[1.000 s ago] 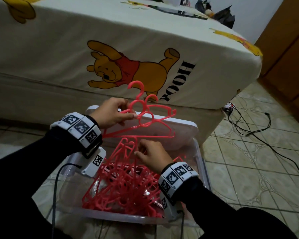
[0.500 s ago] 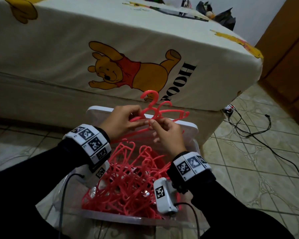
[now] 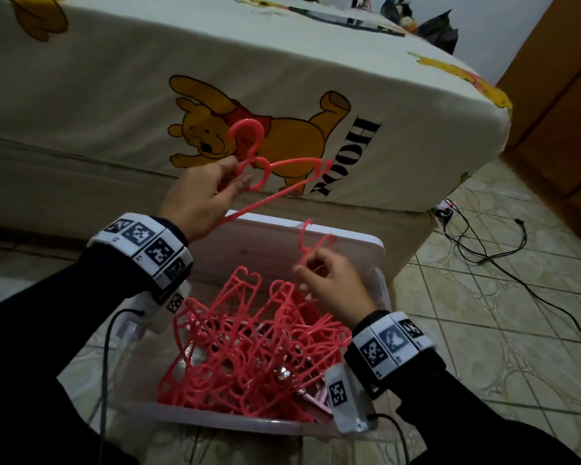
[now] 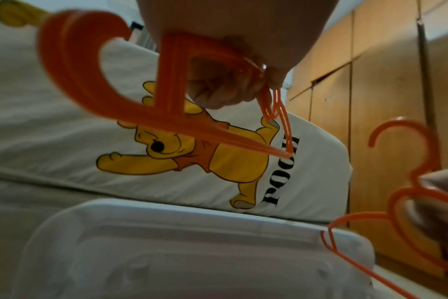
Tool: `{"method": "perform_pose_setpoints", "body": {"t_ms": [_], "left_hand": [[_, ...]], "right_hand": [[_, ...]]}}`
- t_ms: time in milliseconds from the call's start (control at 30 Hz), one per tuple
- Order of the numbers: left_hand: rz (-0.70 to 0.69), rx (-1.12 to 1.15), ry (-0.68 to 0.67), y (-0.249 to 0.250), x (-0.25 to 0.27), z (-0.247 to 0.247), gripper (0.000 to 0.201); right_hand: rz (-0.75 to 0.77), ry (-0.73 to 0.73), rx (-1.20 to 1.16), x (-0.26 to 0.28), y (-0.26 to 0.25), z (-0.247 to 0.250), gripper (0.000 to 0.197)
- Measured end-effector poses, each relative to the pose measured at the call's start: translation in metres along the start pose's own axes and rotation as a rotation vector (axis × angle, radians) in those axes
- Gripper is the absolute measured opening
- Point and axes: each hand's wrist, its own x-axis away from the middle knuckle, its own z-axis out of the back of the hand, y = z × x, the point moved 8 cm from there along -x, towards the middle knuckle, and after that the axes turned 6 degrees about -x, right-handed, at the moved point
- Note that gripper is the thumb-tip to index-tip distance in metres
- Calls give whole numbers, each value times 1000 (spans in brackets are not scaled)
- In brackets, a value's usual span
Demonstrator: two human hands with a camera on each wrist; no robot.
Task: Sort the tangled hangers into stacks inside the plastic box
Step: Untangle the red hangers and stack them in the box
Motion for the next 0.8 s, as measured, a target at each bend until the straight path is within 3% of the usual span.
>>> {"method": "perform_pose_setpoints", "body": {"t_ms": [200, 367, 567, 800], "left_hand": [[-110, -256, -45, 6, 5, -10, 22], [-82, -291, -116, 5, 9, -18, 34], [-122, -264, -147, 7, 9, -22, 26], [-122, -273, -272, 6, 14, -38, 21]], "right_hand": [[209, -145, 431, 16, -18, -21, 14], [240, -158, 595, 16, -22, -25, 11], [254, -311, 710, 28, -12, -46, 14], [323, -174, 686, 15, -22, -23, 16]]}}
